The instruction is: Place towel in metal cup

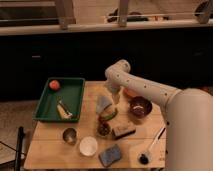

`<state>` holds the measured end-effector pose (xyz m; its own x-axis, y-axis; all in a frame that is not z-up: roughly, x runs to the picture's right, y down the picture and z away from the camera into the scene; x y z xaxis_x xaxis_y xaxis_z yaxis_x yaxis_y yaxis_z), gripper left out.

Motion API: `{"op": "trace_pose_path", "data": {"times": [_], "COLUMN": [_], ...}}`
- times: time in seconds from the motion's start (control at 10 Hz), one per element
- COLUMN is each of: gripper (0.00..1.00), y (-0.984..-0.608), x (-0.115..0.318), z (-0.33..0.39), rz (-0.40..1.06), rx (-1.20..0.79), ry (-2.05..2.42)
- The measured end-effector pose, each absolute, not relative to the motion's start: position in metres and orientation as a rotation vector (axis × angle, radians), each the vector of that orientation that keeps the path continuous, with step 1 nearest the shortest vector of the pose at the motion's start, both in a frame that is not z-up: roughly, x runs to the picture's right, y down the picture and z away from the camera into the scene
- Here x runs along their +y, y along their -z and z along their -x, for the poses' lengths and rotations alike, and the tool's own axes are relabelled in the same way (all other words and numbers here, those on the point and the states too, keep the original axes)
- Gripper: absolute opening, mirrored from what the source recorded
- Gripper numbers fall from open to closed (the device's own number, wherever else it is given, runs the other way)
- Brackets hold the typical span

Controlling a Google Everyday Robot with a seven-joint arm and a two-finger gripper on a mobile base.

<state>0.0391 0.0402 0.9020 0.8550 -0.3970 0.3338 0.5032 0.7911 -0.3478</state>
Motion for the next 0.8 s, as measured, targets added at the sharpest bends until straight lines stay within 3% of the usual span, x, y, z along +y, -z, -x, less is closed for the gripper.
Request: {"op": "trace_pose_path", "data": {"times": [0.8], "gripper": [0.8], "y": [-0.917], "x": [0.064], "z": [0.0], "rz": [0.482], "rx": [-0.356], "ry": [0.572]}}
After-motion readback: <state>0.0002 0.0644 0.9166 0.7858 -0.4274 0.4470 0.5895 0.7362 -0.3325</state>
